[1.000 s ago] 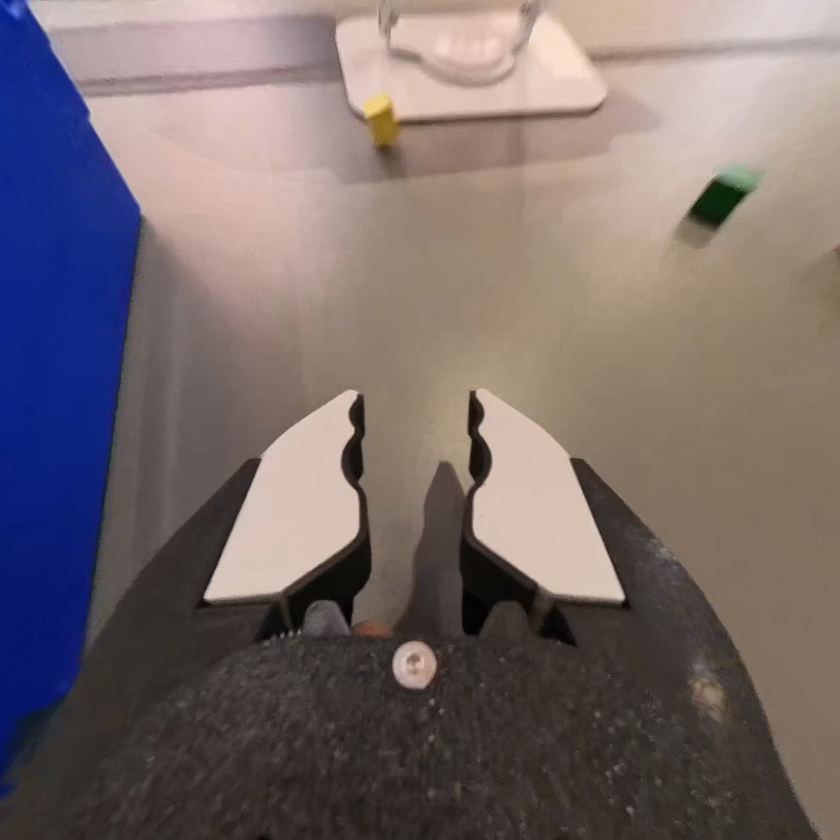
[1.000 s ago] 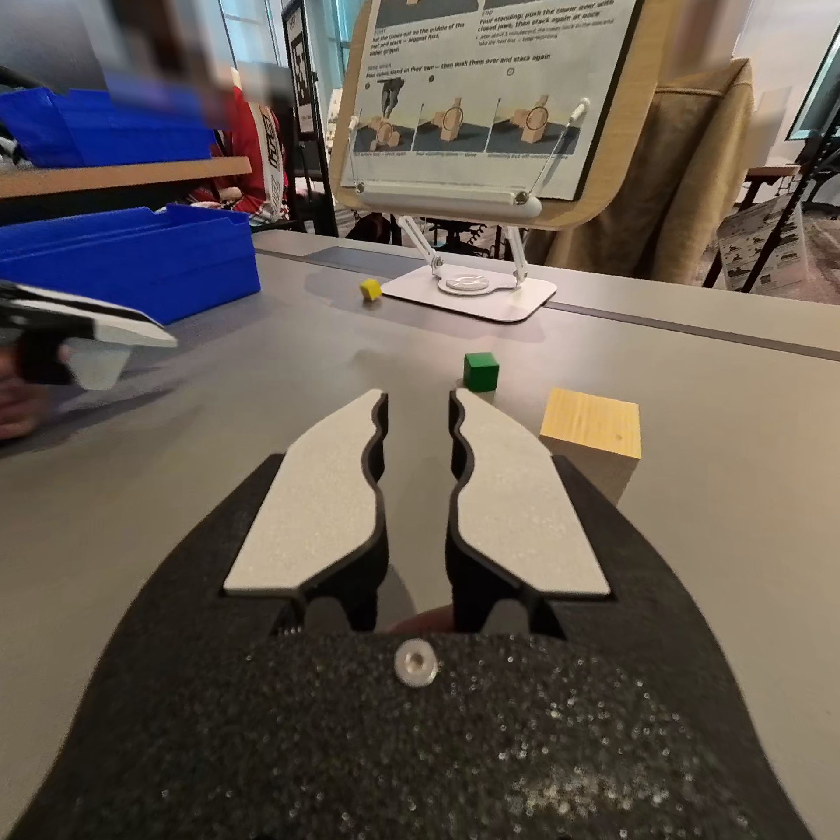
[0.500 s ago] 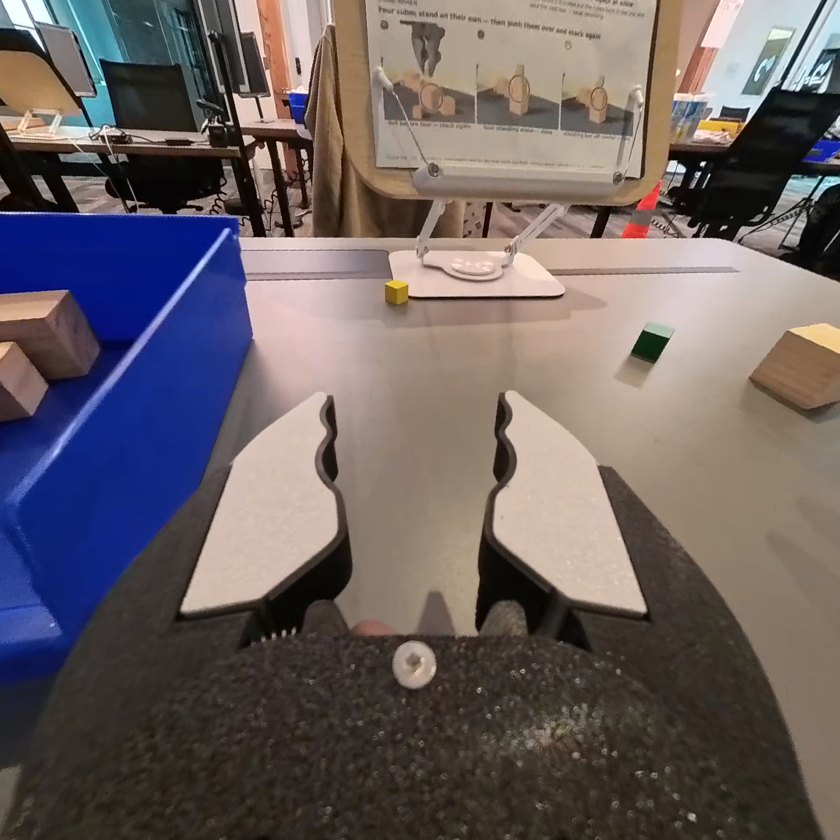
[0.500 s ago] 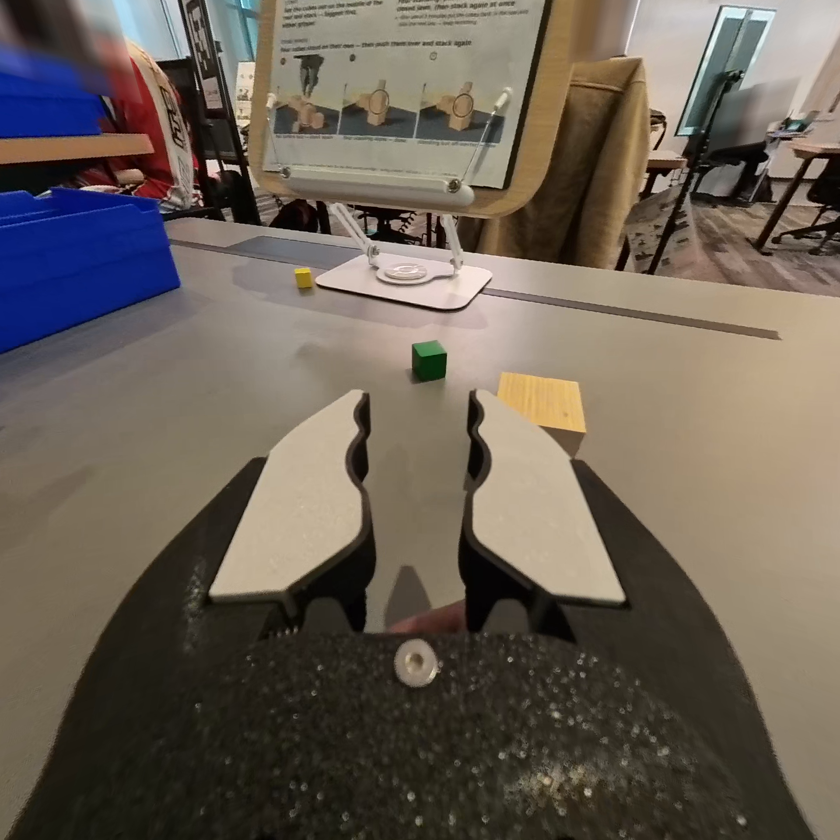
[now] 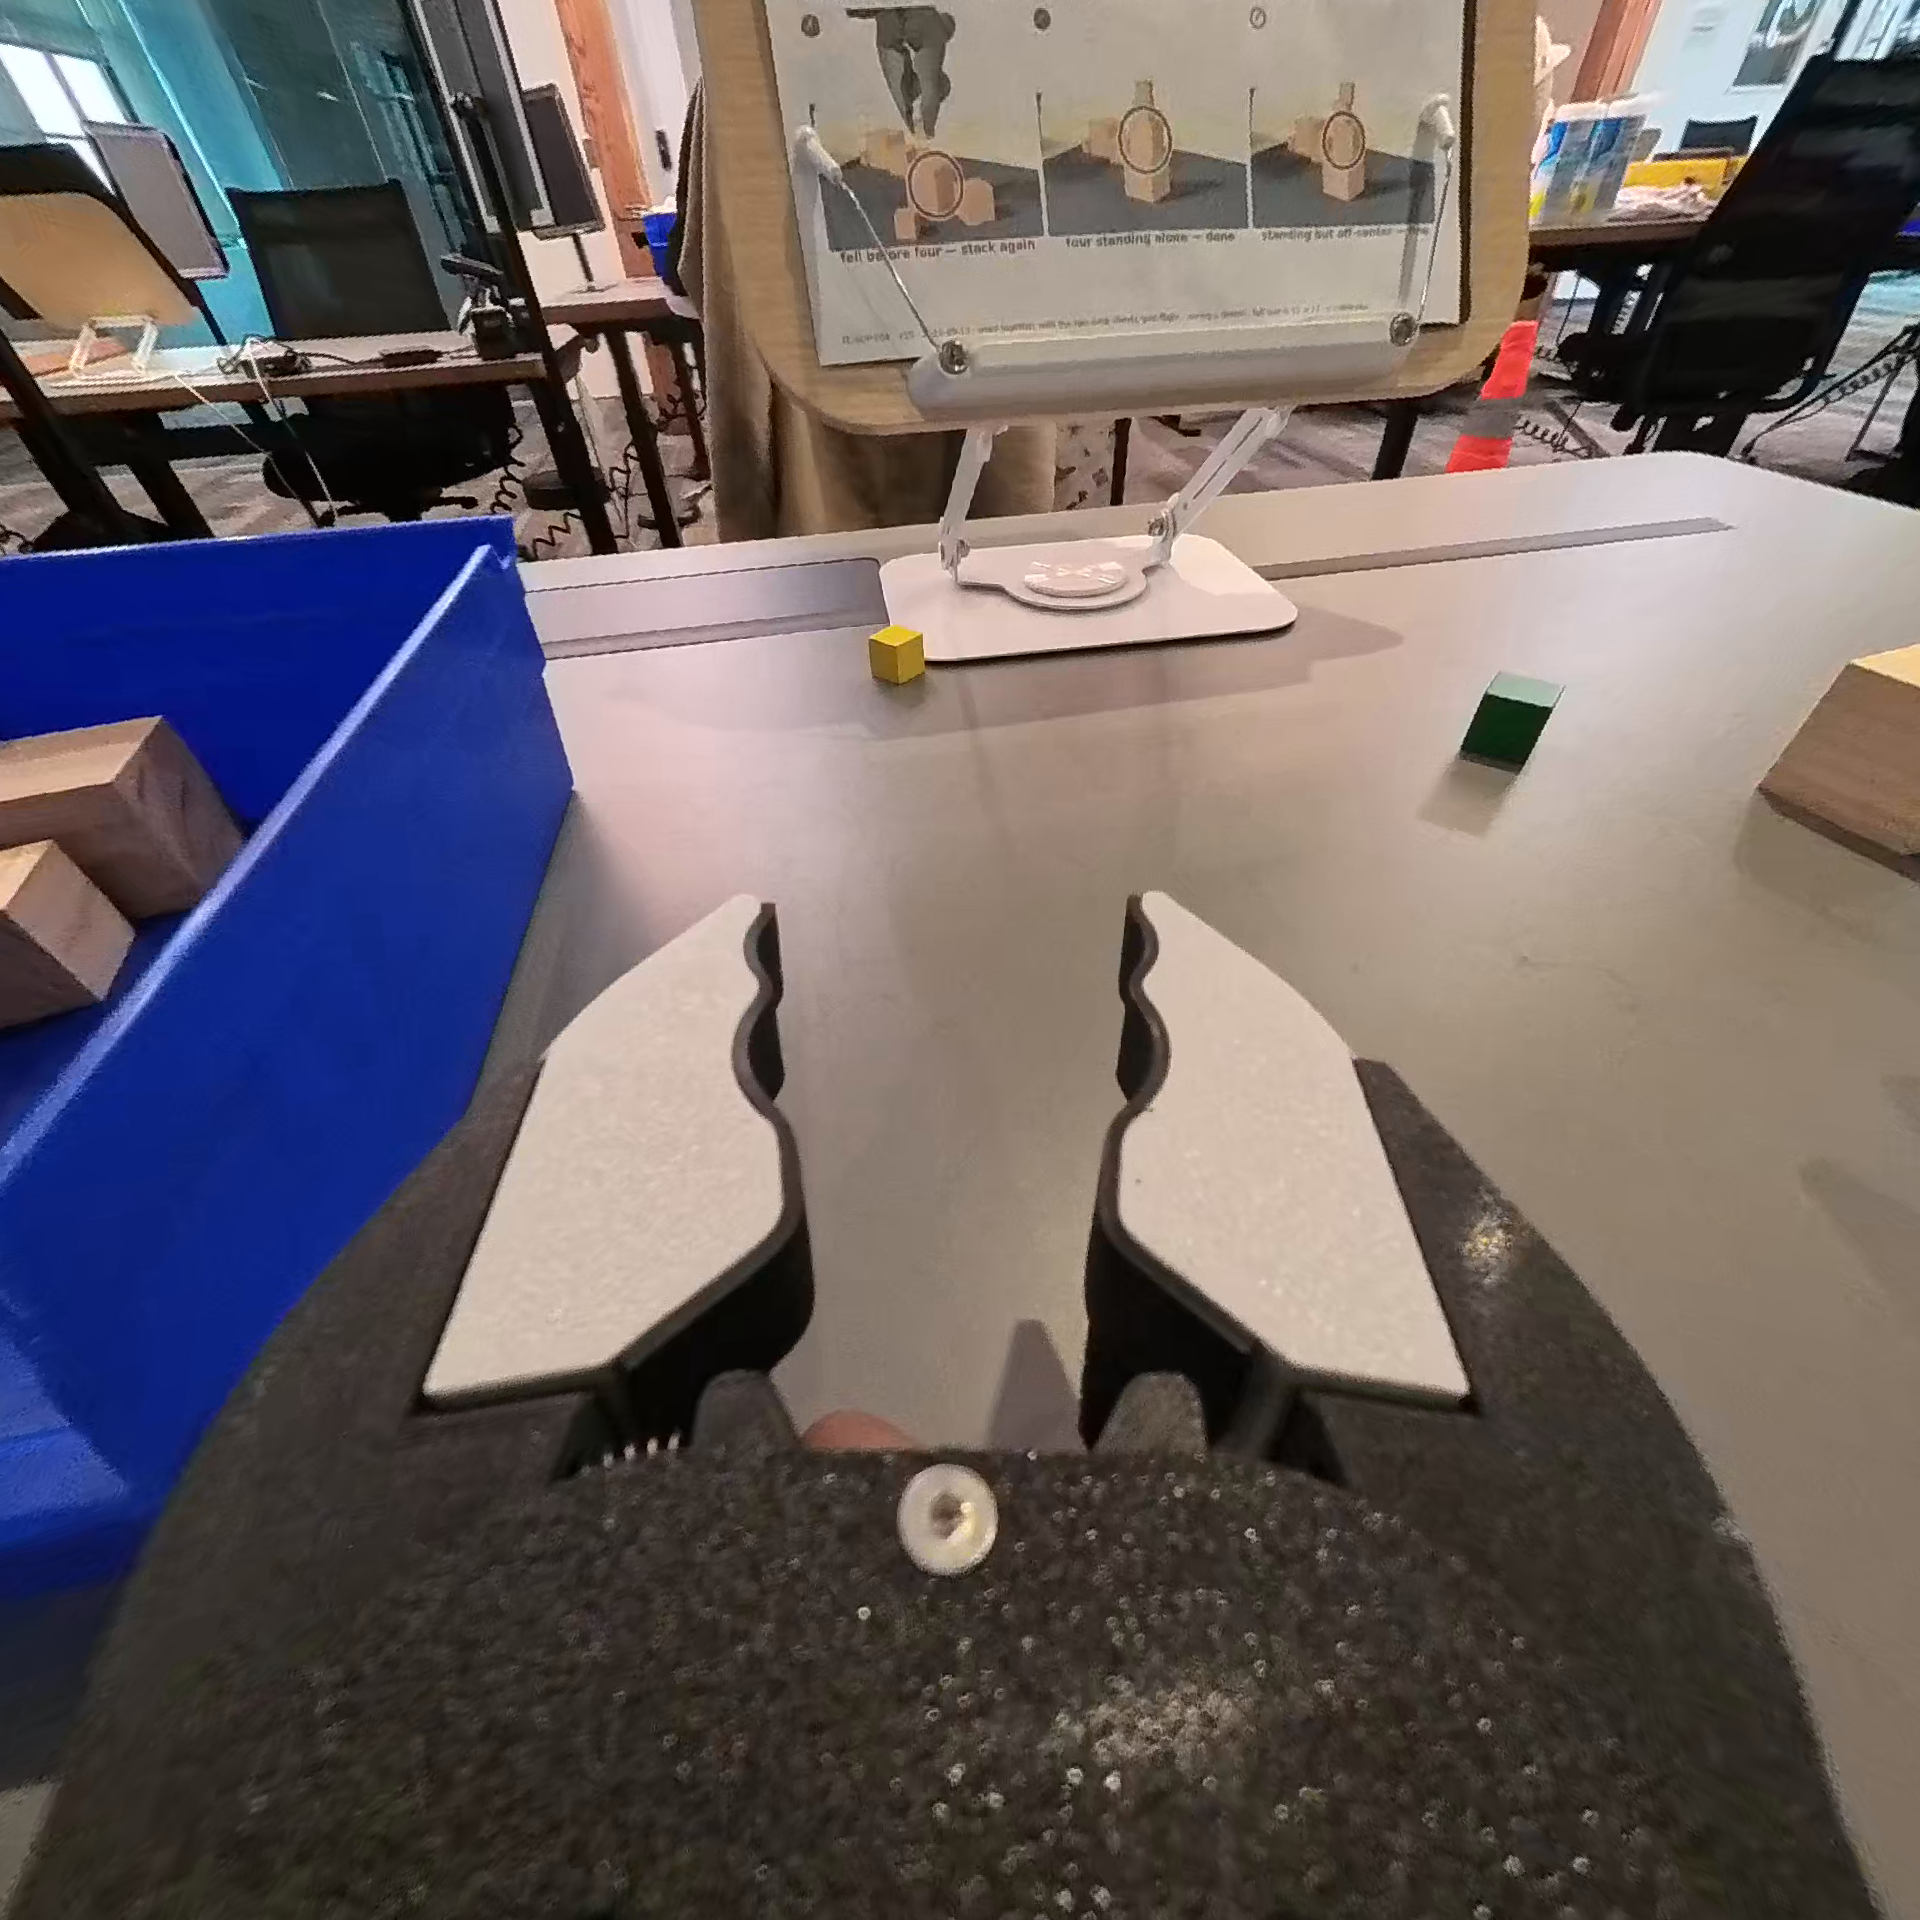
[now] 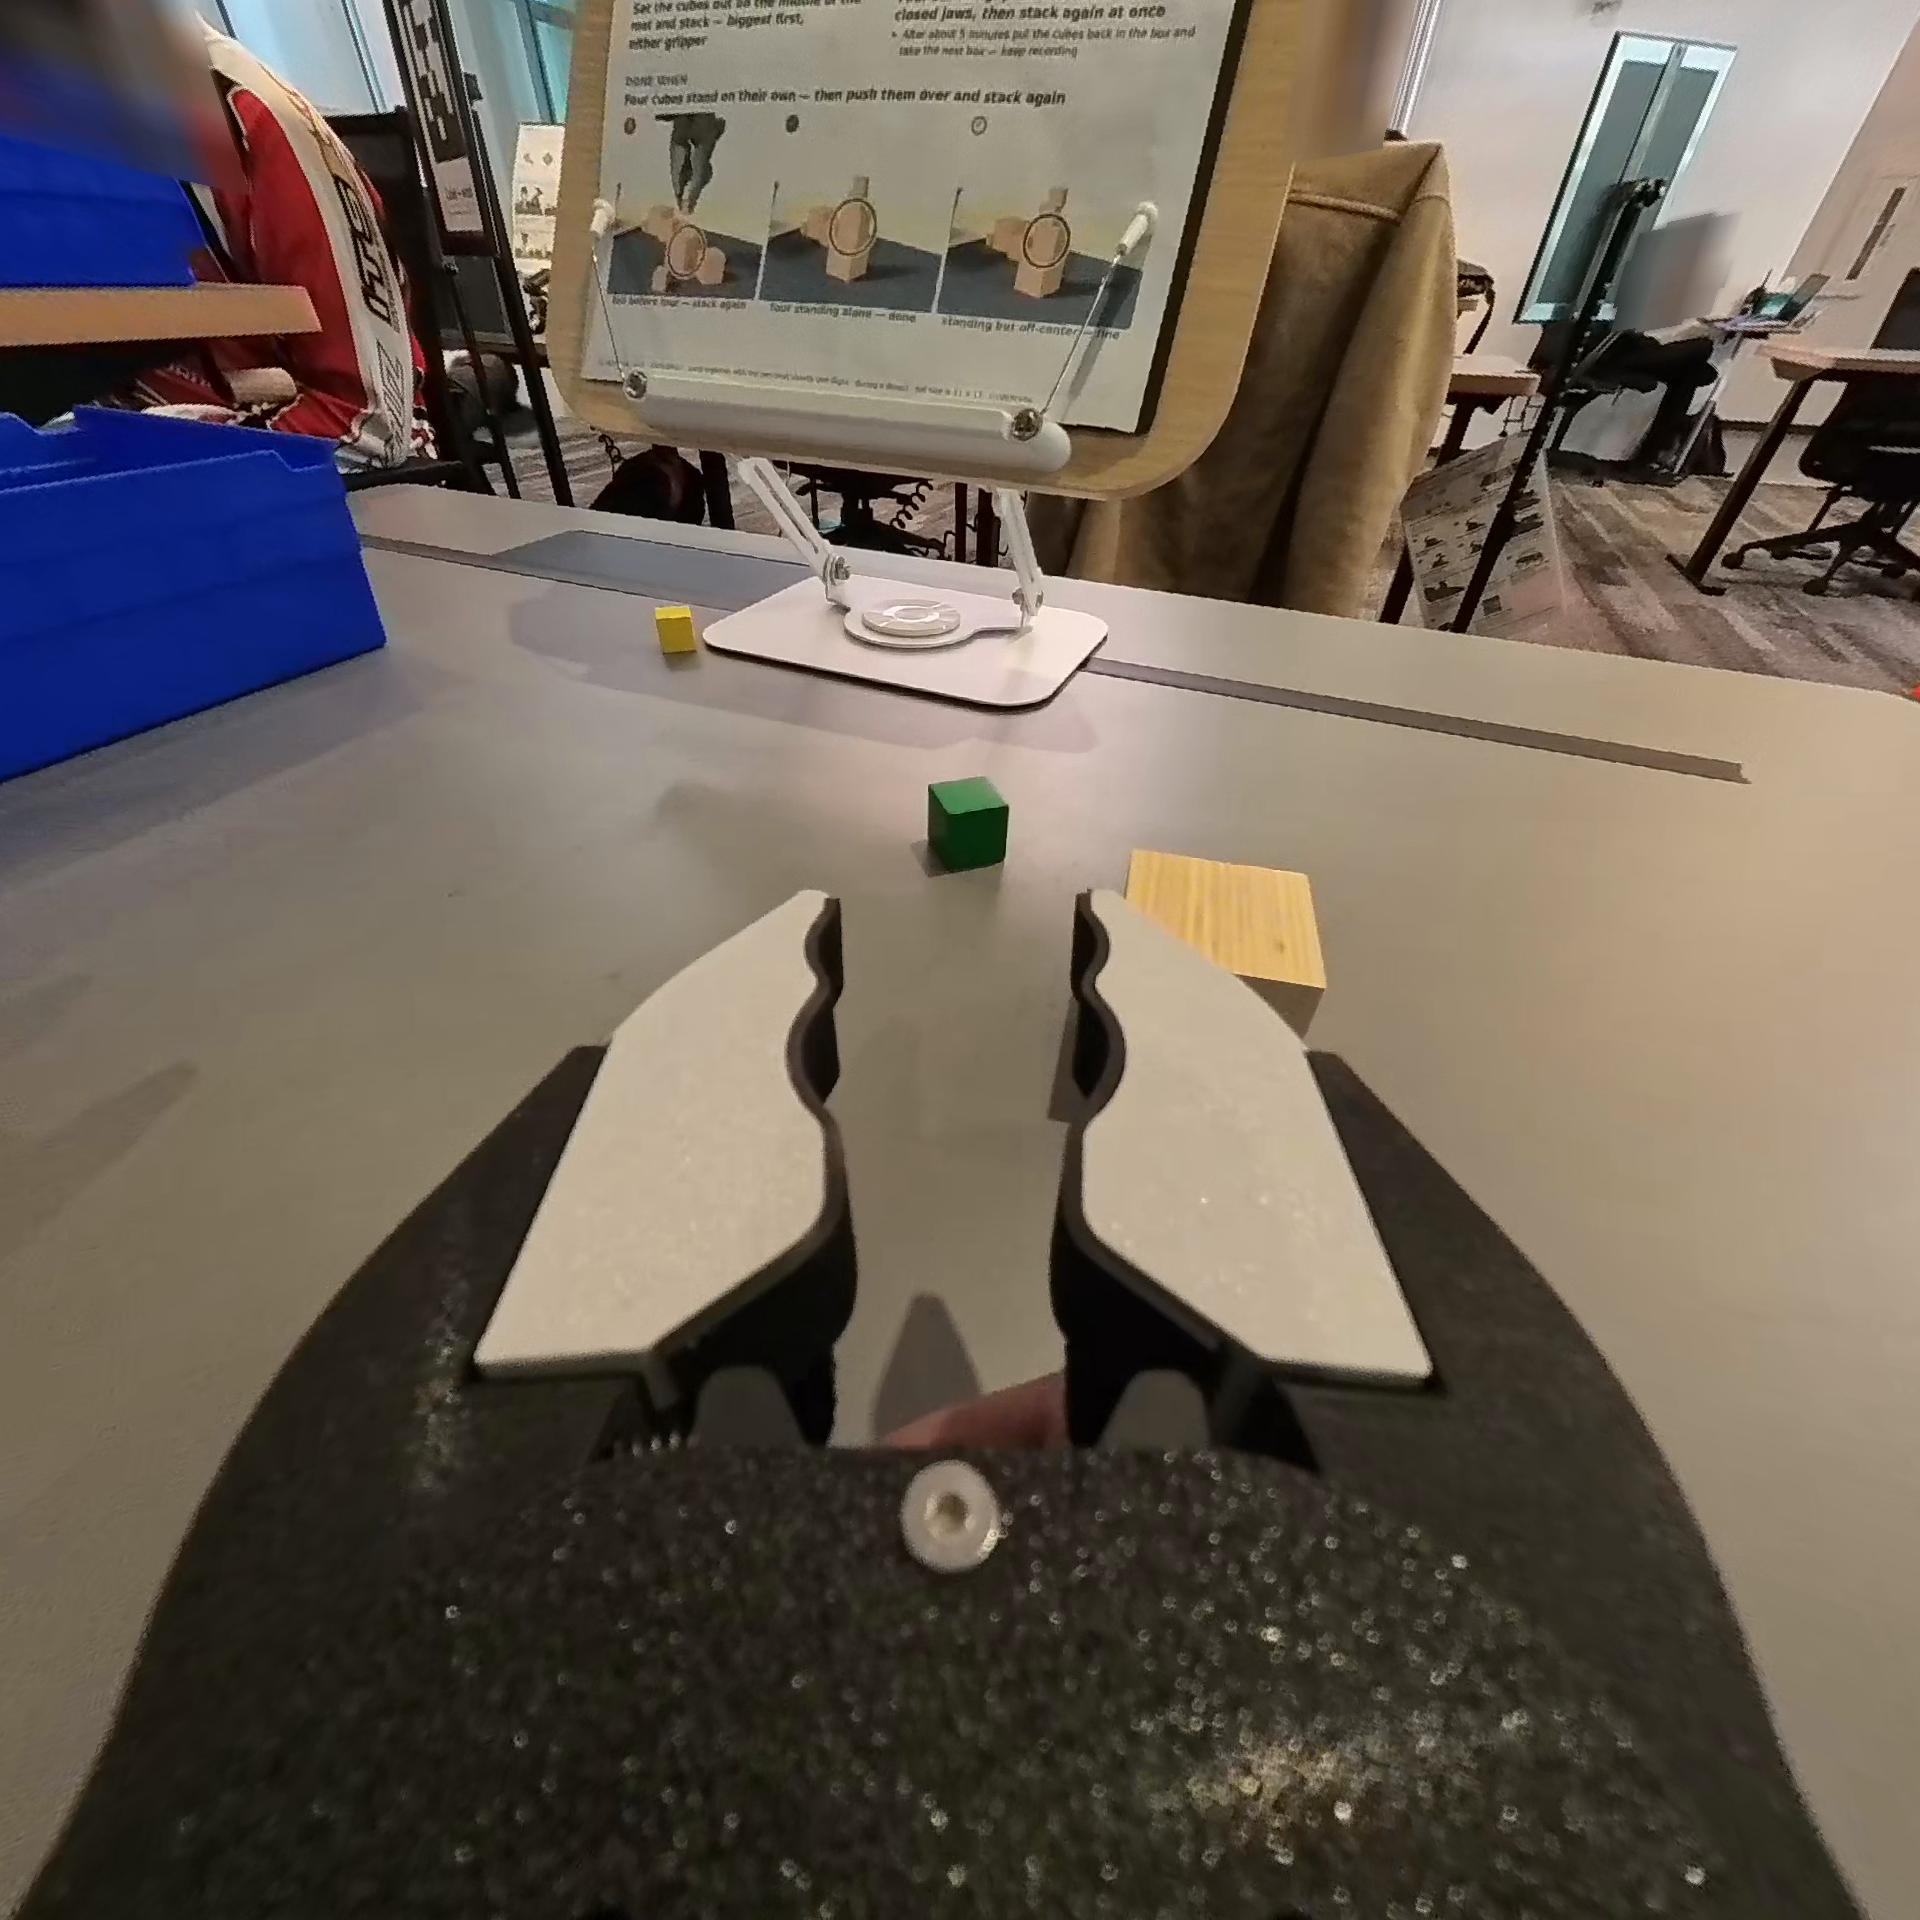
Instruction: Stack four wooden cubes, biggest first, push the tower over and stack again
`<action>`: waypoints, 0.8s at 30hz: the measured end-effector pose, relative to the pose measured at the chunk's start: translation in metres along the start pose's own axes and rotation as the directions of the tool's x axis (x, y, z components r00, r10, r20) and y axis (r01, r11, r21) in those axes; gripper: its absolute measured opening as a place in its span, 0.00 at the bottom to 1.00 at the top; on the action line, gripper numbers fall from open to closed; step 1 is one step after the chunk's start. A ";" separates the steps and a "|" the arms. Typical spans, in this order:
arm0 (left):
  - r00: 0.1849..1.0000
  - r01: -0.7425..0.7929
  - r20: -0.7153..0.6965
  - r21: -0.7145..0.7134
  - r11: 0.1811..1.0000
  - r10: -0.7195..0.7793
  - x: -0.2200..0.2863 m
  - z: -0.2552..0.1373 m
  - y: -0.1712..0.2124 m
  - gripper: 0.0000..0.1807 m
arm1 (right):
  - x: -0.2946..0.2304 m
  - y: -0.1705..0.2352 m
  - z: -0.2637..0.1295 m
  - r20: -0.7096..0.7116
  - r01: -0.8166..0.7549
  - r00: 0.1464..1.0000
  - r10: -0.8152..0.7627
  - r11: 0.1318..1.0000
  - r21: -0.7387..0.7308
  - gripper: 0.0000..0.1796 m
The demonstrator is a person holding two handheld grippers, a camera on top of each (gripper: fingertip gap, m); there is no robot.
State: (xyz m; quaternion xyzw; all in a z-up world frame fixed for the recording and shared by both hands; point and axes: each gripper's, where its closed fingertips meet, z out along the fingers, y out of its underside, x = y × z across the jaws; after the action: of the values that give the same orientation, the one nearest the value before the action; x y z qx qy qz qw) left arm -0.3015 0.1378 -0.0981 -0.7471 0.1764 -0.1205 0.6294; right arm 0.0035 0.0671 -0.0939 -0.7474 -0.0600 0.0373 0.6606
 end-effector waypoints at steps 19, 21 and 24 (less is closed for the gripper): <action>0.999 -0.028 -0.017 -0.013 1.000 0.027 0.005 0.002 0.002 0.34 | 0.082 0.042 0.060 -0.184 -0.091 0.971 -0.153 0.477 -0.874 0.45; 0.999 -0.030 -0.018 -0.013 0.999 0.030 0.006 0.002 0.001 0.34 | 0.082 0.051 0.059 -0.185 -0.114 0.972 -0.147 0.392 -0.913 0.45; 0.999 -0.029 -0.023 -0.015 0.999 0.028 0.006 0.002 0.002 0.34 | 0.070 0.062 0.068 -0.183 -0.140 0.979 -0.085 0.365 -0.920 0.42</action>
State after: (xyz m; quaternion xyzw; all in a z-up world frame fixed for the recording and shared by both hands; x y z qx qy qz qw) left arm -0.2952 0.1370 -0.1005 -0.7480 0.1952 -0.1187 0.6232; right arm 0.0660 0.1360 -0.1623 -0.9897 0.0082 -0.0669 0.1262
